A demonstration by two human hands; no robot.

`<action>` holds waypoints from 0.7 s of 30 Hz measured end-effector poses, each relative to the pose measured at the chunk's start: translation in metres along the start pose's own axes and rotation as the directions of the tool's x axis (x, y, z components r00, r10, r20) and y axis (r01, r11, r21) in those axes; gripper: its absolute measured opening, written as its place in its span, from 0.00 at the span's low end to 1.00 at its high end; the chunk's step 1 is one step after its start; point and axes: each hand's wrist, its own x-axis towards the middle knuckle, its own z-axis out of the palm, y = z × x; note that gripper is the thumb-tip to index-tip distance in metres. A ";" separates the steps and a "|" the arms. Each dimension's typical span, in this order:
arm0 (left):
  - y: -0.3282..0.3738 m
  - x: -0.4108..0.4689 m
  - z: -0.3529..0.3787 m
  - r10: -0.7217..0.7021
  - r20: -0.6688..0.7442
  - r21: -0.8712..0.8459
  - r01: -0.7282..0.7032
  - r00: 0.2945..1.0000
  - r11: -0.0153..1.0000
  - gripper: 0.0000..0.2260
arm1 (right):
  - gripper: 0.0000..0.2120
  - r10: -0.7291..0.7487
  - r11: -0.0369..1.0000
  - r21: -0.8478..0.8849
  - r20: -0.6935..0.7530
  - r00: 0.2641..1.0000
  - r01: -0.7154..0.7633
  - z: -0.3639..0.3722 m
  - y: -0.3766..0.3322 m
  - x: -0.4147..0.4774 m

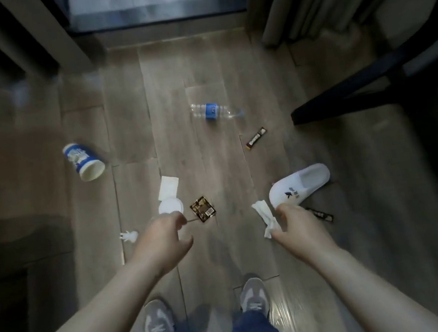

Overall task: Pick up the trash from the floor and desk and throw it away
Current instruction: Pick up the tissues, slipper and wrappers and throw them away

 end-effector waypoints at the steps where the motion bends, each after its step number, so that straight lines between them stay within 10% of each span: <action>1: -0.008 0.015 0.018 0.004 -0.003 0.005 -0.004 1.000 1.000 0.14 | 0.17 0.006 1.000 0.001 0.000 1.000 -0.006 0.020 0.008 0.014; 13: -0.106 0.172 0.207 0.231 0.001 0.090 -0.230 0.973 0.969 0.11 | 0.14 -0.171 0.968 -0.182 0.026 0.985 0.173 0.224 0.062 0.148; 21: -0.134 0.233 0.241 0.388 0.080 0.191 -0.396 0.918 0.898 0.10 | 0.16 -0.258 0.925 -0.299 -0.041 0.965 0.234 0.234 0.088 0.214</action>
